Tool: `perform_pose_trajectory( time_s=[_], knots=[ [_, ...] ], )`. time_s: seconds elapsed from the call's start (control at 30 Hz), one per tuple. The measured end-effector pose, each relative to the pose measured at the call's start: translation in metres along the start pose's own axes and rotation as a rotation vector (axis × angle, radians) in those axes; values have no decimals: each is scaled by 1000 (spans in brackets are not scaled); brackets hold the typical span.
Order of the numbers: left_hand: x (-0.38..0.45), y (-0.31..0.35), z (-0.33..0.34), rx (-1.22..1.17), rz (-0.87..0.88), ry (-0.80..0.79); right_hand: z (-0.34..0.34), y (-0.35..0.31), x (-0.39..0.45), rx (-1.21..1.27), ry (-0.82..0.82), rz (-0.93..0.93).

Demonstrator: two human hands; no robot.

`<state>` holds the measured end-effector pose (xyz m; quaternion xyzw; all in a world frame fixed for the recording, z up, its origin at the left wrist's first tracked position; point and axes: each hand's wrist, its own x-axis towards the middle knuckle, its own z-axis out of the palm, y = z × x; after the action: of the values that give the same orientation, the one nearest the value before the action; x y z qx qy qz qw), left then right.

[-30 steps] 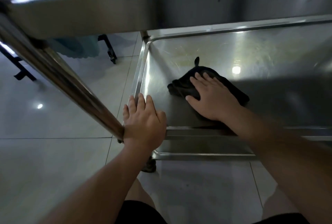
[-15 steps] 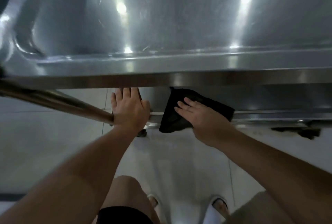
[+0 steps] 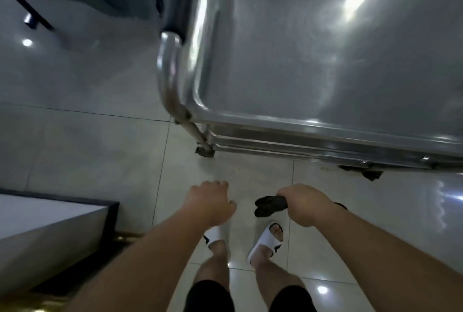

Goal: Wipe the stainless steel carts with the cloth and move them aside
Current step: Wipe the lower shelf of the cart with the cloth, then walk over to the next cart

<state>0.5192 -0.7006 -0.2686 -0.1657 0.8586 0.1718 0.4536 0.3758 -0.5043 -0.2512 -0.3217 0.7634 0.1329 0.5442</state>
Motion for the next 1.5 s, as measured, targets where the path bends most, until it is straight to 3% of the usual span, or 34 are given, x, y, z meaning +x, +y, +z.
perform_pose_trajectory(
  time_s=[0.1,0.33,0.63,0.83,1.03,1.3,1.5],
  knots=[
    [-63,-30,-2,-112,-38,-4,-24,-46,-52,22,30,24],
    [-176,-118,-39,-288,-136,159,-87,-184,-132,37,166,-97],
    [-278,-226,-71,-388,-290,331,-169,-342,-174,-299,218,-279],
    [-288,-286,-120,-409,-371,426,-234,-418,-154,-396,289,-361],
    [-271,-342,-206,-333,-418,464,-322,-467,-121,-359,331,-435],
    [-256,-429,-305,-403,-477,493,-439,-552,-94,-355,400,-493],
    [-199,-505,-389,-399,-387,494,-524,-579,-46,-324,431,-453]
  ],
)
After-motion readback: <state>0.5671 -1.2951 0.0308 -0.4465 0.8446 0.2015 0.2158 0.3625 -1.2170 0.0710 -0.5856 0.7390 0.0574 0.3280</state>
